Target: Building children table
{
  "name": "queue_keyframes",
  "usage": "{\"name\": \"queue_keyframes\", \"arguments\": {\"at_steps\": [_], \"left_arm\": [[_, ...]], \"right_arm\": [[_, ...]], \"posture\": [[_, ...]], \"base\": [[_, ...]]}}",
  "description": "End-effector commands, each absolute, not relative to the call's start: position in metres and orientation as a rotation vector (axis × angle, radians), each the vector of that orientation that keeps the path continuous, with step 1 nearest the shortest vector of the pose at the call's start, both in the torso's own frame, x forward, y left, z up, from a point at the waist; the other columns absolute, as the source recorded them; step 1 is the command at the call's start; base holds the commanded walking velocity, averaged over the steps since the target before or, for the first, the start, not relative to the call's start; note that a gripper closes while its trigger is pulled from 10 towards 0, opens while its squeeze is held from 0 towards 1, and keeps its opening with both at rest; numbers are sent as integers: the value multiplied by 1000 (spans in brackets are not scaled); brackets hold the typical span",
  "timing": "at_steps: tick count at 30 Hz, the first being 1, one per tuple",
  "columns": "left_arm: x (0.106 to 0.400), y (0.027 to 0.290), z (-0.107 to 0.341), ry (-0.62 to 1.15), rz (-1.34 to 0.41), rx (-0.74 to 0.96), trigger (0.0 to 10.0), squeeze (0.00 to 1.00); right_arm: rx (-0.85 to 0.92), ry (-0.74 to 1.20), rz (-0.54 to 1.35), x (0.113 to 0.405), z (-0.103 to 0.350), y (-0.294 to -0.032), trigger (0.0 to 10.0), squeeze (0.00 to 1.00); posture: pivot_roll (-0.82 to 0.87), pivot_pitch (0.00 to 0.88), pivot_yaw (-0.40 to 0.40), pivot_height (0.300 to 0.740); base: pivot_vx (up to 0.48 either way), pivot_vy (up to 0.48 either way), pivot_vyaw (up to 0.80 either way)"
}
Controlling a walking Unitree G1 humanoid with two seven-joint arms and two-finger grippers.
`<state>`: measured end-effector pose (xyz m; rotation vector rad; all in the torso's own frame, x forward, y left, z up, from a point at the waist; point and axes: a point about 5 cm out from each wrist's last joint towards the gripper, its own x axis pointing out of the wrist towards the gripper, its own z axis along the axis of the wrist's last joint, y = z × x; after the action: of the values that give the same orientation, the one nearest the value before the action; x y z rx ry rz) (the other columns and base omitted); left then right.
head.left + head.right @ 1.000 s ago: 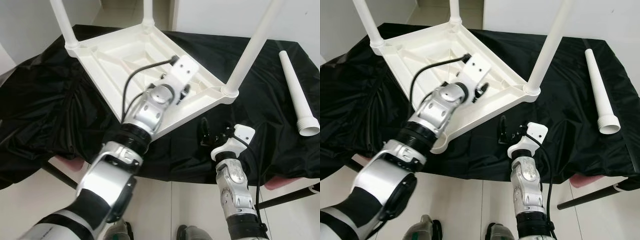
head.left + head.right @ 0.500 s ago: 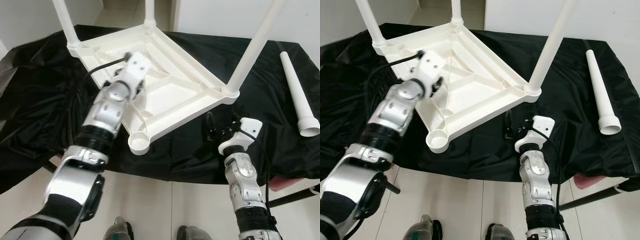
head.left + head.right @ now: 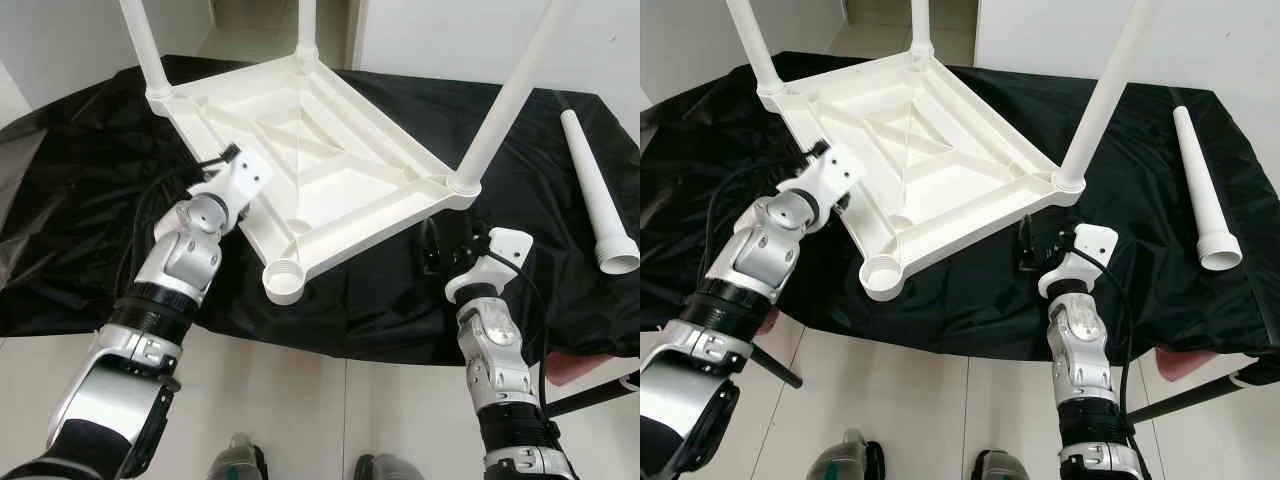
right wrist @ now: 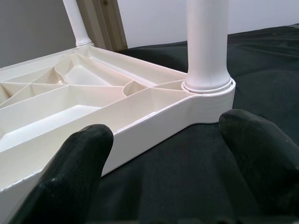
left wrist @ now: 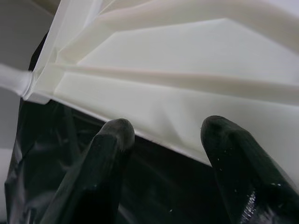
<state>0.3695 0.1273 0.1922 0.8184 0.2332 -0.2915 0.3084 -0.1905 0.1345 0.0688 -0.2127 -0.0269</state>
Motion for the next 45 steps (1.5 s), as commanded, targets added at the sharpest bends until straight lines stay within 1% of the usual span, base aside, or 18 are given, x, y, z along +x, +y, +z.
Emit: {"name": "queue_keyframes", "arguments": {"at_steps": [1, 3, 5, 8, 13, 18, 25, 27, 33, 38, 45], "left_arm": [[367, 121, 190, 234, -333, 840, 10000, 0], [363, 110, 187, 228, -380, 863, 10000, 0], [363, 110, 187, 228, -380, 863, 10000, 0], [360, 97, 185, 222, -432, 872, 10000, 0], [357, 90, 184, 218, -458, 879, 10000, 0], [352, 83, 180, 215, -517, 926, 10000, 0], [351, 86, 184, 204, -508, 936, 10000, 0], [352, 95, 191, 202, -465, 928, 10000, 0], [351, 103, 193, 216, -437, 937, 10000, 0], [346, 104, 190, 230, -447, 947, 10000, 0], [339, 99, 184, 237, -499, 966, 10000, 0]], "right_arm": [[71, -209, -30, 310, 133, -191, 10000, 0], [71, -211, -28, 313, 135, -190, 10000, 0], [71, -211, -28, 313, 135, -190, 10000, 0], [69, -213, -35, 314, 136, -192, 10000, 0], [66, -210, -43, 314, 136, -193, 10000, 0], [62, -201, -72, 314, 134, -198, 10000, 0], [59, -195, -86, 316, 134, -199, 10000, 0], [58, -194, -83, 317, 134, -199, 10000, 0], [58, -189, -74, 319, 134, -197, 10000, 0], [54, -185, -74, 321, 134, -196, 10000, 0], [52, -176, -100, 324, 134, -197, 10000, 0]], "posture": [[27, 50, 4, 740], [23, 51, 3, 740], [23, 51, 3, 740], [20, 56, 4, 740], [20, 57, 5, 740], [16, 70, 3, 740], [20, 74, -3, 740], [28, 76, -11, 740], [36, 75, -18, 740], [39, 74, -23, 740], [38, 74, -25, 740]], "base": [[0, 0, 0], [0, 0, 0], [0, 0, 0], [0, 0, 0], [0, 0, 0], [0, 0, 0], [0, 0, 0], [0, 0, 0], [0, 0, 0], [0, 0, 0], [0, 0, 0]]}}
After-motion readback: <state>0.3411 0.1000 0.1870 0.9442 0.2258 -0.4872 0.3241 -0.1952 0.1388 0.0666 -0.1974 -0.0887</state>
